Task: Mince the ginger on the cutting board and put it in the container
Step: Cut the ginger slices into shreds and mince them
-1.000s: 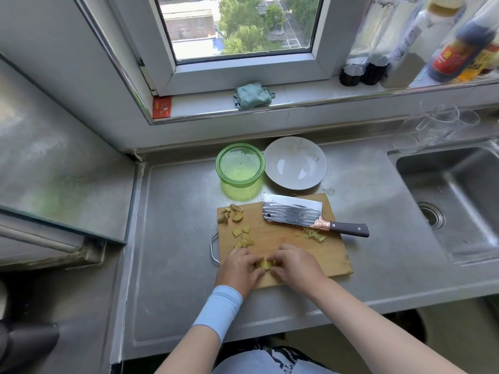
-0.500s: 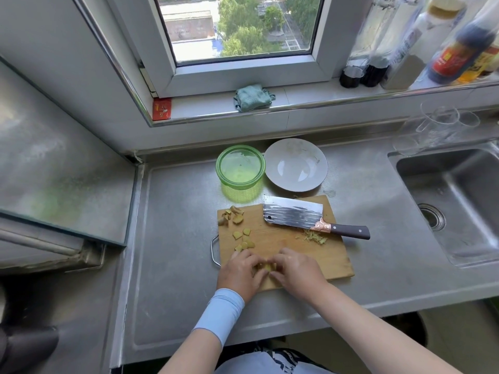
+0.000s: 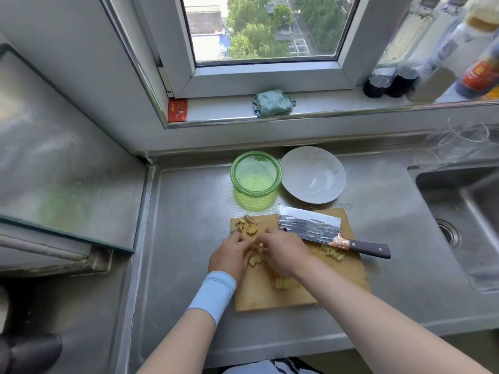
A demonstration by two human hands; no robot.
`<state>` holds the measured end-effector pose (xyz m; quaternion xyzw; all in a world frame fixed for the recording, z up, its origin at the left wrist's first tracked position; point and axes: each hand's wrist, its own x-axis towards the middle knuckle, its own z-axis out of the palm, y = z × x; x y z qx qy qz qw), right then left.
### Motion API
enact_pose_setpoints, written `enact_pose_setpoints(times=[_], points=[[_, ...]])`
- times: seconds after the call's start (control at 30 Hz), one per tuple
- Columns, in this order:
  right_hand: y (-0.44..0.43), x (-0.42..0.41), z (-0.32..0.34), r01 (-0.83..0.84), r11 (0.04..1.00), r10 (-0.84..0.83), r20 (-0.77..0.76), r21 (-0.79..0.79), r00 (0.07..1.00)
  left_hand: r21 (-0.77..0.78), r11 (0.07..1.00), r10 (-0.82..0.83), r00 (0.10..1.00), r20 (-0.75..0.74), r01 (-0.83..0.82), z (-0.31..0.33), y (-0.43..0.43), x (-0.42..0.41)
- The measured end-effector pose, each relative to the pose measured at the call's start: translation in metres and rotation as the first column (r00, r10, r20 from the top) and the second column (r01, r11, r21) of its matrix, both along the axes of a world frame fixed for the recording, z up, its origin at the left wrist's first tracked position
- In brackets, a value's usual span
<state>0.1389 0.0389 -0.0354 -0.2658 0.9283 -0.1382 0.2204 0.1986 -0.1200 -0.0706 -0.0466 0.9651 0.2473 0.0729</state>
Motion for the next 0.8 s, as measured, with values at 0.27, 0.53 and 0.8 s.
enact_pose_setpoints(times=[0.27,0.53,0.8], points=[[0.006,0.009,-0.008,0.064,0.998,-0.063,0.013,-0.018,0.998,0.193,0.975,0.113,0.994,-0.001,-0.111,-0.010,-0.005,-0.002],[0.018,0.008,-0.006,0.279,0.957,-0.275,0.058,-0.082,0.960,0.439,0.818,0.406,0.914,0.017,-0.372,0.007,-0.004,0.013],[0.016,0.000,0.003,0.293,0.948,-0.278,0.122,-0.127,0.953,0.450,0.757,0.483,0.869,0.104,-0.474,0.027,0.022,0.017]])
